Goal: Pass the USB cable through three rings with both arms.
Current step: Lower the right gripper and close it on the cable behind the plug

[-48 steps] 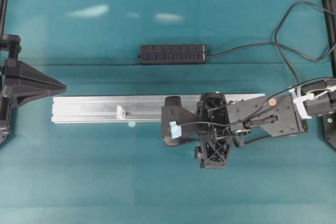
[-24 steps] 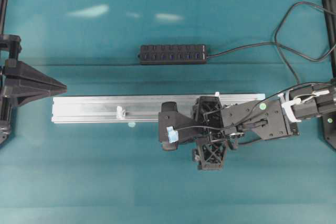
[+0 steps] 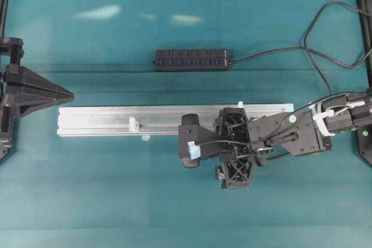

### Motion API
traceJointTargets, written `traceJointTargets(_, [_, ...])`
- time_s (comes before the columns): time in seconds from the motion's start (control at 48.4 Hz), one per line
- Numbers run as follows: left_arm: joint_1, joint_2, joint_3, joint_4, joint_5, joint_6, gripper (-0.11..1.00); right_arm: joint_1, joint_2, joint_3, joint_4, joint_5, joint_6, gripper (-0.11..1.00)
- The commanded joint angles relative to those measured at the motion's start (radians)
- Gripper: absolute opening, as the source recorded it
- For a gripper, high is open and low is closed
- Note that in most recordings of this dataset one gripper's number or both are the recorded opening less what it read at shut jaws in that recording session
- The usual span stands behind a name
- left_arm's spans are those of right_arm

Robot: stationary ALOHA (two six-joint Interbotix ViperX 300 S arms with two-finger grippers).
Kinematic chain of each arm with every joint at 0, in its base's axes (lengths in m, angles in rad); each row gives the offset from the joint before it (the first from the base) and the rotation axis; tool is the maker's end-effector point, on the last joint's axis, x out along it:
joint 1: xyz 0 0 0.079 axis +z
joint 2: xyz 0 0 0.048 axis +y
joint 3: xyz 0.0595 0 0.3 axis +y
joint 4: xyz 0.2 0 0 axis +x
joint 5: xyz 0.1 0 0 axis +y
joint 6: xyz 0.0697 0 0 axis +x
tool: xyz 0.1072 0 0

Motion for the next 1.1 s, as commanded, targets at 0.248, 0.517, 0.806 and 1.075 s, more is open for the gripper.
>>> traceJointTargets(0.248, [0.005, 0.006, -0.021, 0.002, -0.005, 0.000, 0.02, -0.003, 0.005, -0.003, -0.002, -0.006, -0.006, 0.42])
traceJointTargets(0.517, [0.011, 0.005, -0.021, 0.002, -0.006, 0.000, 0.02, -0.003, 0.008, -0.003, 0.000, 0.002, -0.003, 0.38])
traceJointTargets(0.806, [0.011, 0.005, -0.021, 0.002, -0.008, 0.002, 0.02, -0.003, 0.015, -0.006, 0.003, 0.021, 0.000, 0.12])
traceJointTargets(1.075, [0.011, 0.002, -0.021, 0.002, -0.009, 0.000, 0.02, -0.009, 0.018, -0.009, 0.003, 0.021, 0.002, -0.02])
